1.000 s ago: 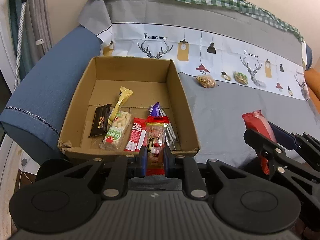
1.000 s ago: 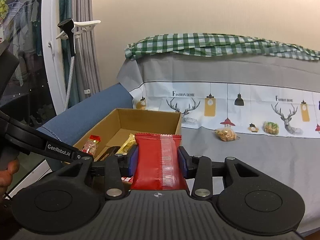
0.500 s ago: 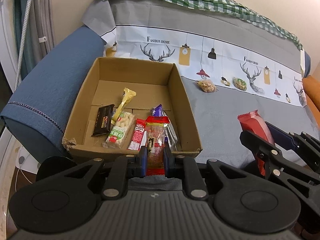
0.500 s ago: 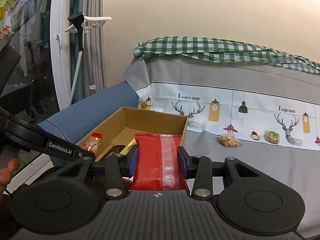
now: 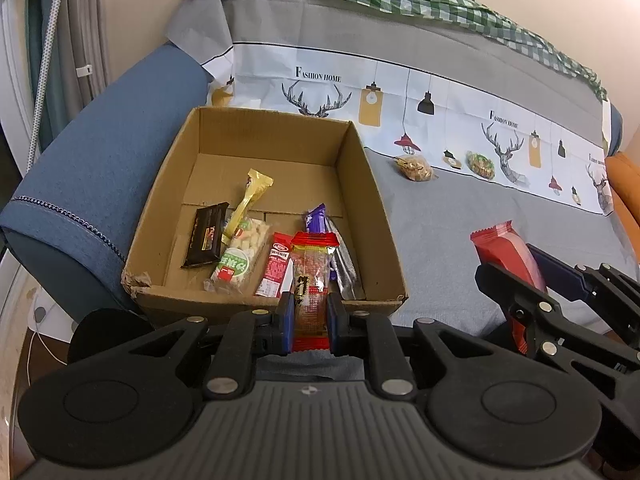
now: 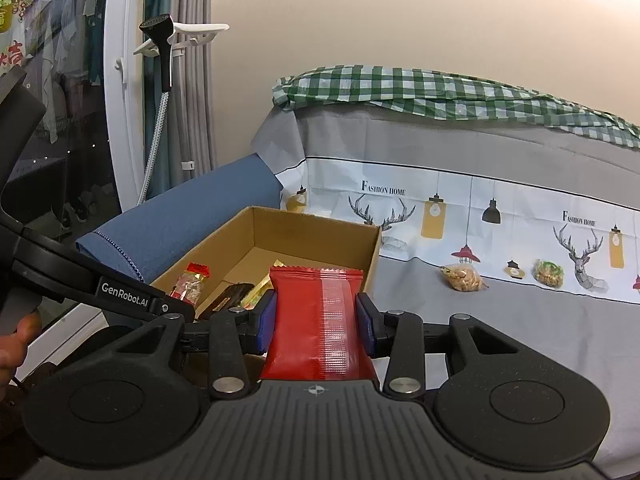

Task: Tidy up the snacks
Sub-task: 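Carry the red-wrapped bar and red packet over the box with both tools, then lower both snacks into the box and open both tools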

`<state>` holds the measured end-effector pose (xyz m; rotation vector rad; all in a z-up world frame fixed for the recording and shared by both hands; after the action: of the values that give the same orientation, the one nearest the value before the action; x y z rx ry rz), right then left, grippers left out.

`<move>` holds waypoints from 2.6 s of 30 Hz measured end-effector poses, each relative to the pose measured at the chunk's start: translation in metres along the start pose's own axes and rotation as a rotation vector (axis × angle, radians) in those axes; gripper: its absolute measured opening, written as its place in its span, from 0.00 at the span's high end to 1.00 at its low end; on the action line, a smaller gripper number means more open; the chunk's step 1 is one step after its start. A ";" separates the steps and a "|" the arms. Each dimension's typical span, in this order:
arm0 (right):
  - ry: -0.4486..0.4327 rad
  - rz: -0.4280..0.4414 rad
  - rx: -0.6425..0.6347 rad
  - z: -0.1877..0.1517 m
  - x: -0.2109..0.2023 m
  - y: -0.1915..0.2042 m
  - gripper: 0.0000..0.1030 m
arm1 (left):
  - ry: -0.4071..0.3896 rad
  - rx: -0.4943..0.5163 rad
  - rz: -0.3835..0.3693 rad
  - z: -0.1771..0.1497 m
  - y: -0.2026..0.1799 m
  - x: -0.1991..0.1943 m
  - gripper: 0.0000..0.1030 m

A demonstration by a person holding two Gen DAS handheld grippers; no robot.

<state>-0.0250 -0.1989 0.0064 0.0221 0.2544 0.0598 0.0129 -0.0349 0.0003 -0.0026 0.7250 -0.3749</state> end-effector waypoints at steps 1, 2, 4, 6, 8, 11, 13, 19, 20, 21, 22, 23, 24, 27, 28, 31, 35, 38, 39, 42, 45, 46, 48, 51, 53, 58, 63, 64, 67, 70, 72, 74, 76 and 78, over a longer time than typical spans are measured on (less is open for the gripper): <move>0.002 0.000 0.001 0.000 0.000 0.000 0.59 | 0.001 0.000 0.000 0.000 0.000 0.000 0.83; 0.003 0.001 0.002 0.000 0.001 -0.001 0.59 | 0.002 0.001 0.000 0.000 0.000 0.001 0.83; 0.007 0.002 0.003 -0.001 0.002 -0.001 0.59 | 0.005 0.002 0.001 0.000 0.000 0.002 0.83; 0.010 0.003 0.005 -0.001 0.004 -0.001 0.59 | 0.006 0.003 0.002 -0.001 0.001 0.003 0.83; 0.012 0.004 0.006 -0.001 0.005 0.000 0.59 | 0.009 0.003 0.002 0.000 0.000 0.004 0.83; 0.016 0.005 0.008 -0.002 0.006 0.000 0.59 | 0.013 0.003 0.004 0.000 0.000 0.005 0.83; 0.019 0.007 0.009 -0.003 0.007 0.000 0.59 | 0.016 0.004 0.004 -0.001 0.000 0.007 0.83; 0.030 0.009 0.017 -0.004 0.011 -0.002 0.59 | 0.029 0.002 0.003 -0.003 0.001 0.011 0.83; 0.034 0.010 0.019 -0.005 0.012 -0.002 0.59 | 0.032 0.002 0.003 -0.004 0.002 0.013 0.83; 0.036 0.009 0.020 -0.005 0.012 -0.002 0.59 | 0.034 0.002 0.004 -0.004 0.001 0.013 0.83; 0.038 0.010 0.021 -0.006 0.013 -0.003 0.59 | 0.037 0.001 0.004 -0.004 0.001 0.014 0.83; 0.041 0.010 0.022 -0.006 0.014 -0.002 0.59 | 0.040 0.002 0.004 -0.004 0.001 0.015 0.83; 0.045 0.010 0.023 -0.007 0.015 -0.002 0.59 | 0.042 0.002 0.004 -0.005 0.001 0.017 0.83; 0.053 0.012 0.026 -0.008 0.017 -0.003 0.59 | 0.050 0.002 0.003 -0.005 0.002 0.019 0.83; 0.056 0.013 0.027 -0.009 0.018 -0.003 0.59 | 0.053 0.001 0.003 -0.006 0.002 0.021 0.83; 0.065 0.014 0.030 -0.010 0.021 -0.004 0.59 | 0.060 -0.002 0.005 -0.007 0.003 0.024 0.83; 0.078 0.015 0.032 -0.013 0.025 -0.004 0.59 | 0.061 -0.010 0.020 -0.005 0.009 0.028 0.83; 0.085 0.014 0.033 -0.015 0.029 -0.005 0.59 | 0.056 -0.017 0.036 0.000 0.016 0.031 0.83; 0.086 0.014 0.030 -0.015 0.030 -0.005 0.59 | 0.053 -0.022 0.039 0.002 0.018 0.031 0.83; 0.077 0.015 0.011 -0.012 0.034 -0.004 0.59 | 0.039 -0.037 0.051 0.011 0.027 0.033 0.83; 0.066 0.022 -0.012 -0.009 0.041 -0.001 0.59 | 0.033 -0.047 0.061 0.021 0.037 0.038 0.83; 0.064 0.027 -0.016 -0.007 0.044 0.001 0.59 | 0.032 -0.051 0.062 0.024 0.041 0.040 0.83; 0.056 0.037 -0.020 -0.004 0.050 0.004 0.59 | 0.025 -0.054 0.069 0.031 0.047 0.044 0.83; 0.046 0.048 -0.027 0.001 0.062 0.010 0.58 | 0.017 -0.065 0.074 0.043 0.058 0.053 0.83; 0.051 0.057 -0.025 0.003 0.073 0.012 0.58 | 0.015 -0.078 0.081 0.050 0.066 0.060 0.83; 0.094 0.064 -0.008 0.000 0.103 0.015 0.58 | 0.037 -0.096 0.099 0.059 0.083 0.085 0.83; 0.134 0.064 -0.008 -0.007 0.133 0.019 0.58 | 0.085 -0.103 0.105 0.058 0.092 0.114 0.83; 0.142 0.065 -0.007 -0.009 0.139 0.020 0.58 | 0.093 -0.099 0.106 0.056 0.094 0.119 0.83; 0.162 0.064 -0.005 -0.014 0.156 0.021 0.58 | 0.122 -0.090 0.111 0.054 0.097 0.135 0.83; 0.186 0.065 0.002 -0.020 0.173 0.021 0.58 | 0.145 -0.078 0.120 0.052 0.100 0.150 0.83; 0.204 0.065 0.009 -0.026 0.183 0.020 0.58 | 0.158 -0.070 0.125 0.051 0.101 0.159 0.83; 0.220 0.066 0.016 -0.031 0.192 0.018 0.58 | 0.173 -0.058 0.132 0.049 0.102 0.169 0.83; 0.234 0.063 0.023 -0.036 0.199 0.015 0.58 | 0.188 -0.039 0.144 0.047 0.102 0.178 0.83; 0.247 0.061 0.029 -0.041 0.206 0.013 0.58 | 0.195 -0.021 0.153 0.046 0.100 0.186 0.83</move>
<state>0.1631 -0.1727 -0.0843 0.0510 0.5012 0.1196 0.2037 -0.0094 -0.0981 0.0701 0.9159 -0.2232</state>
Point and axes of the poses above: each gripper's, at about its wrist camera, not at the fingertips, and x roughly the way its jaws point, y to its left, z to its top, the point moved 5 cm from there along x, roughly the way its jaws point, and after that the axes turned 10 degrees about -y, right-handed, at the moved point
